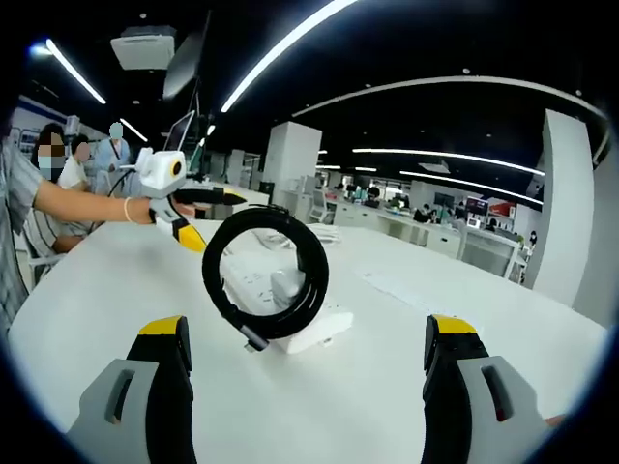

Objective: Straighten the power strip on the desk, plug the charger into it

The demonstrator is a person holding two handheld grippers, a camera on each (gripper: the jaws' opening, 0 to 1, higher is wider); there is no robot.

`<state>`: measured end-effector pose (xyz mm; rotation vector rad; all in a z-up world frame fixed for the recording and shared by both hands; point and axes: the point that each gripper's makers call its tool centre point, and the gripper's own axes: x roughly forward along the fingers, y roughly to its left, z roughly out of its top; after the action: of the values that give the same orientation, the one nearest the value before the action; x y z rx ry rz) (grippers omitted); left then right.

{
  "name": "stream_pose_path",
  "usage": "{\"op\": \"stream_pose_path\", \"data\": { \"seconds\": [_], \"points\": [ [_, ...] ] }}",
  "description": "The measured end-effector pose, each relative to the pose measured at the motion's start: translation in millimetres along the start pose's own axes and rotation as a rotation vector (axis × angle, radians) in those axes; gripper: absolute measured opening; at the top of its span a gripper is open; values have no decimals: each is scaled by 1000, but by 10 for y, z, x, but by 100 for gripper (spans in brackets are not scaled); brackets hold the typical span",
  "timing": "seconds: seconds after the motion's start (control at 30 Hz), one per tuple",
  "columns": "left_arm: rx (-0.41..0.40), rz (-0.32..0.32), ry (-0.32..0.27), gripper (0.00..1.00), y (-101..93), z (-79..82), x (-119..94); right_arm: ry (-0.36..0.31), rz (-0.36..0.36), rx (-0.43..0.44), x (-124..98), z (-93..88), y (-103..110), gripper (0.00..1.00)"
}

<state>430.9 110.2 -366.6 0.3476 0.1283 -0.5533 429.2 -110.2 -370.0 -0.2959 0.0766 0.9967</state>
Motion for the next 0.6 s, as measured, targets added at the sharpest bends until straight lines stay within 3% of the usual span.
{"op": "stream_pose_path", "data": {
  "seconds": [0.2,0.33,0.43,0.6],
  "points": [
    [-102,-45,57,99,-56,-163,-2,57,28,11,90,-135,74,100],
    [-77,-59,86,99,-82,-272,-9,78,21,1,128,-192,68,94],
    [-102,-66,88,99,-81,-299,-6,73,30,53,165,-188,73,92],
    [-135,-63,89,85,-92,-316,12,108,35,67,226,-262,76,82]
  ]
}}
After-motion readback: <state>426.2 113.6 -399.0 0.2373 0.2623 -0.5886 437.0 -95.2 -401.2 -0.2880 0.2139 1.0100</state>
